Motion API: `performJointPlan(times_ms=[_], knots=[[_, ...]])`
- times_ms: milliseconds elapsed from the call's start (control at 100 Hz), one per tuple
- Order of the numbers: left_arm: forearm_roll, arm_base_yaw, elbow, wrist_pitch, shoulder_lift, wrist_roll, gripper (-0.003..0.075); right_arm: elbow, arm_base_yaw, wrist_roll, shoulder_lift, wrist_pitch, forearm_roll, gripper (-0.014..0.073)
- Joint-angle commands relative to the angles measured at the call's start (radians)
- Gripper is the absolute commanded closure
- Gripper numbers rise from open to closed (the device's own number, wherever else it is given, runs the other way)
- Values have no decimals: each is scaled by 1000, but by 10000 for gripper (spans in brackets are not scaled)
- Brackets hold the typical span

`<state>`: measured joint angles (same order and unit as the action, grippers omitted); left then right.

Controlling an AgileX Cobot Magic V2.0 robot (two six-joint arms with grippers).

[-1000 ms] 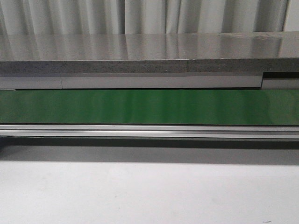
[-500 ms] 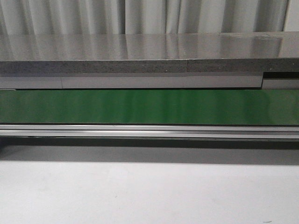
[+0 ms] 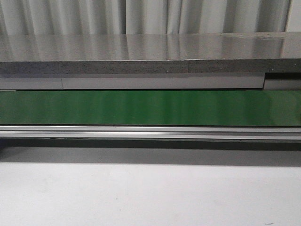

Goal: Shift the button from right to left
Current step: 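Lift the button onto the conveyor belt and open the right gripper, then withdraw the right gripper while the belt carries the button toward the left gripper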

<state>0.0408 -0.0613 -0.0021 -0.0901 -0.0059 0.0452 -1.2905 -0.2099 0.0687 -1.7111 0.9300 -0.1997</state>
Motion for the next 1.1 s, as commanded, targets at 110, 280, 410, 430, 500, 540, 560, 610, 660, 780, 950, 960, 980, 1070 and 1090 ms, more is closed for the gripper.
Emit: performJointPlan(times_ms=[110,280,410,430,500,540,560,610,660,780,950,960,980,1070,1090], knots=[[4,3,45,75,-31,9,741,-29,-2,-4,32,-33,-13,118],[4,3,45,75,-31,9,741,-29,-2,-4,45,-45,-45,-50],[4,3,45,75,-31,9,741,-29,-2,14,107,-34,-84,-41],[4,3,45,75,-31,9,741,-29,-2,17,116,-34,-84,-41],[4,3,45,75,-31,9,741,-29,-2,21,161,-34,-69,-41],[4,3,45,75,-31,9,741,-29,-2,34,187,-34,-57,-41],[4,3,45,75,-31,9,741,-29,-2,45,199,-31,-50,-41],[4,3,45,75,-31,9,741,-29,-2,77,227,-15,-41,-39],[4,3,45,75,-31,9,741,-28,-2,103,254,8,-38,-20],[4,3,45,75,-31,9,741,9,-2,120,326,12,-21,193],[4,3,45,75,-31,9,741,116,-2,120,441,-34,4,624],[4,3,45,75,-31,9,741,127,-2,120,446,-37,4,639],[4,3,45,75,-31,9,741,144,-2,120,461,-45,4,666],[4,3,45,75,-31,9,741,219,-1,120,527,-89,6,661],[4,3,45,75,-31,9,741,231,0,120,543,-102,6,661]])
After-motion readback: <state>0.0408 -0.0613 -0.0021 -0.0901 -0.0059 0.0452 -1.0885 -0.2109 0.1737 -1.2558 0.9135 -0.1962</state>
